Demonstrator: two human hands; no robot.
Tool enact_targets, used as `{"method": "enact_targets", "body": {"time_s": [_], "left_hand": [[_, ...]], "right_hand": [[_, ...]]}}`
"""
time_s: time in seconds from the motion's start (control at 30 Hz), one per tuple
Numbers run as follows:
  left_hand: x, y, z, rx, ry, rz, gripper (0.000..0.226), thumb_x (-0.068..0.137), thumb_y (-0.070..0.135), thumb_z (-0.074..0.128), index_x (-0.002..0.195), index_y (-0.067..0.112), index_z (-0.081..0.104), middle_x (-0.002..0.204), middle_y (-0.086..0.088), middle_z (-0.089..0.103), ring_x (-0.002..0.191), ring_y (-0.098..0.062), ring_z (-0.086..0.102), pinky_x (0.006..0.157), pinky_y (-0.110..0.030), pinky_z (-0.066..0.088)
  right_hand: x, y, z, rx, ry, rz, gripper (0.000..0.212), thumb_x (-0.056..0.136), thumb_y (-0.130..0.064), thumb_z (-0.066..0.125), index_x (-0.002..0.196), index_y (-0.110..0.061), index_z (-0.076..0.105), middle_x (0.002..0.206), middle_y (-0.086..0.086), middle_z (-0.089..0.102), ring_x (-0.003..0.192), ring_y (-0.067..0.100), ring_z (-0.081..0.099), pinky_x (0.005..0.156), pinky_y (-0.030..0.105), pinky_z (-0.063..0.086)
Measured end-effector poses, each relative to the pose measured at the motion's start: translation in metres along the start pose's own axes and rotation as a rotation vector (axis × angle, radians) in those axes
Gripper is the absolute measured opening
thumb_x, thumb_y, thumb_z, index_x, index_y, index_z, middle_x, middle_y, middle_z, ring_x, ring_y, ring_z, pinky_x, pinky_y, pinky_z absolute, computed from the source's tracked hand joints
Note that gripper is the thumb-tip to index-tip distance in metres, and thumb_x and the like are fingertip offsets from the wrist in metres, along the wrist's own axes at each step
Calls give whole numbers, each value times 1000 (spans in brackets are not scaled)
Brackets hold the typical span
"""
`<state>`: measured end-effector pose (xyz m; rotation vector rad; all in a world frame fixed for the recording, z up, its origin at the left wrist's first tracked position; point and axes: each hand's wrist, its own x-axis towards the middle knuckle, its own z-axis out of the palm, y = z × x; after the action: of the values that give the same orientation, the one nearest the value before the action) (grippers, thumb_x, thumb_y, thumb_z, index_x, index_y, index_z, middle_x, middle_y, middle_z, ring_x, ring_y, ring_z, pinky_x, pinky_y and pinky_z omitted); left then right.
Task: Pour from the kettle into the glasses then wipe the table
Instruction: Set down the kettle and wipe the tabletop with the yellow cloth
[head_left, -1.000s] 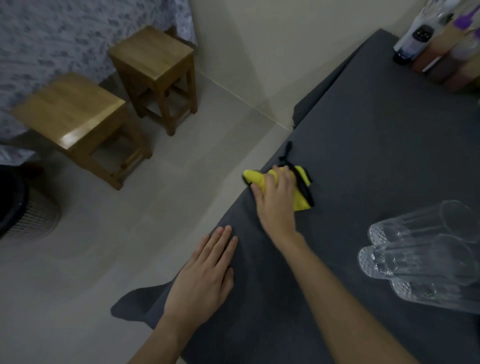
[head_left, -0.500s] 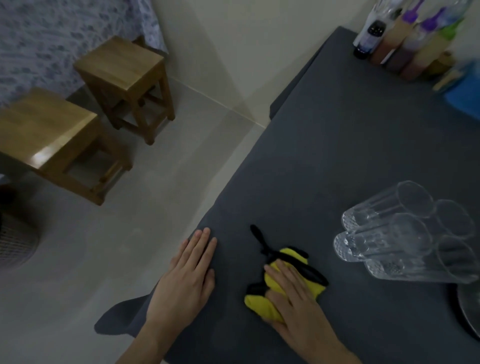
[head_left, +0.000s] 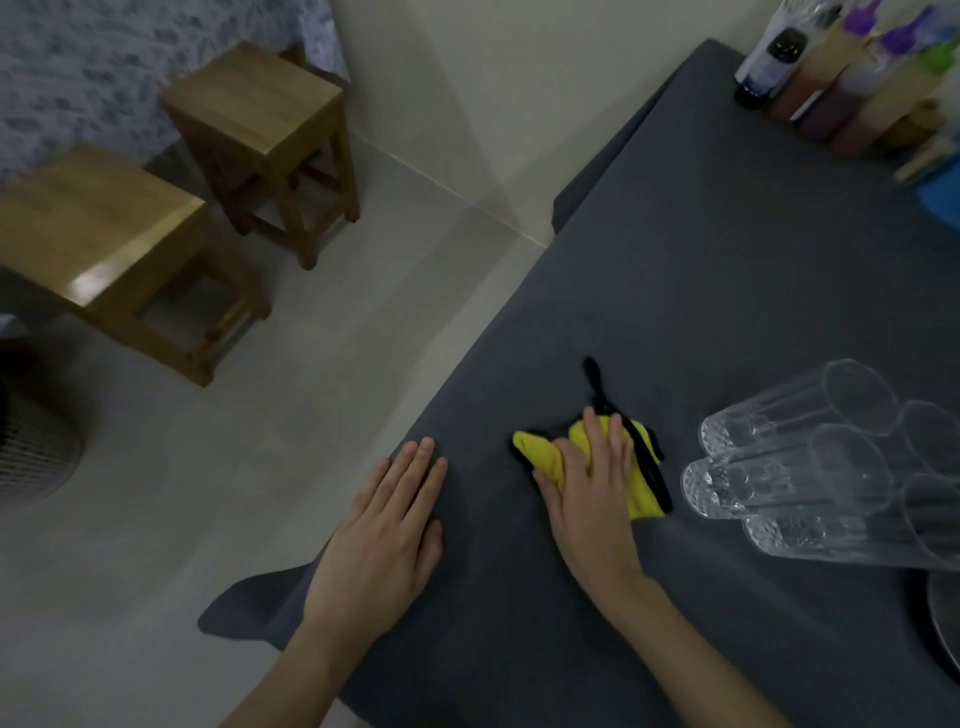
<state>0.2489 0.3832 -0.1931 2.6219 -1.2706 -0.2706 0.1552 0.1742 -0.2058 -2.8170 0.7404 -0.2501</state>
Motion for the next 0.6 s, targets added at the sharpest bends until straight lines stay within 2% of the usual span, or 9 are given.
{"method": "enact_targets", "body": {"time_s": [0.17, 0.27, 0.37, 0.5, 0.57, 0.6], "left_hand": [[-1, -1, 1, 5, -6, -2, 57, 97, 37, 32, 148, 14, 25, 157, -5, 17, 146, -18, 8, 118, -35, 7], [0, -1, 2, -15, -1, 2, 57, 96, 35, 34, 148, 12, 26, 157, -6, 17, 146, -18, 9, 118, -37, 10], [-1, -2, 3, -19, -7, 20, 58, 95, 35, 34, 147, 11, 27, 157, -6, 18, 146, -19, 10, 116, -39, 15], [0, -2, 2, -20, 2, 21, 57, 95, 35, 35, 147, 12, 28, 157, -7, 19, 146, -19, 12, 116, -39, 15], [0, -2, 1, -32, 11, 11, 57, 94, 34, 36, 146, 12, 29, 157, -6, 21, 146, -19, 14, 116, -38, 14], [0, -1, 1, -33, 13, 8, 57, 94, 35, 36, 146, 12, 30, 157, -6, 21, 146, -19, 14, 116, -38, 14]], "right_hand": [[31, -17, 6, -6, -10, -99, 43, 100, -45, 32, 111, -10, 55, 150, 24, 34, 143, 46, 18, 113, 62, 23], [14, -26, 6, 38, -18, -188, 32, 99, -39, 46, 108, -10, 56, 151, 22, 33, 145, 42, 17, 113, 59, 25], [-24, -37, 6, 53, -24, -368, 23, 97, -34, 54, 101, -12, 56, 149, 23, 38, 143, 42, 23, 112, 57, 28], [-50, -23, -4, 87, -69, -596, 12, 99, -29, 47, 102, -18, 50, 148, 16, 41, 143, 36, 28, 112, 51, 33], [-38, -6, -7, 73, -91, -651, 9, 96, -21, 45, 104, -18, 49, 149, 16, 40, 143, 35, 29, 111, 50, 34], [-27, 2, -6, 65, -84, -646, 14, 92, -18, 50, 106, -18, 48, 148, 18, 41, 142, 36, 30, 111, 51, 32]]}}
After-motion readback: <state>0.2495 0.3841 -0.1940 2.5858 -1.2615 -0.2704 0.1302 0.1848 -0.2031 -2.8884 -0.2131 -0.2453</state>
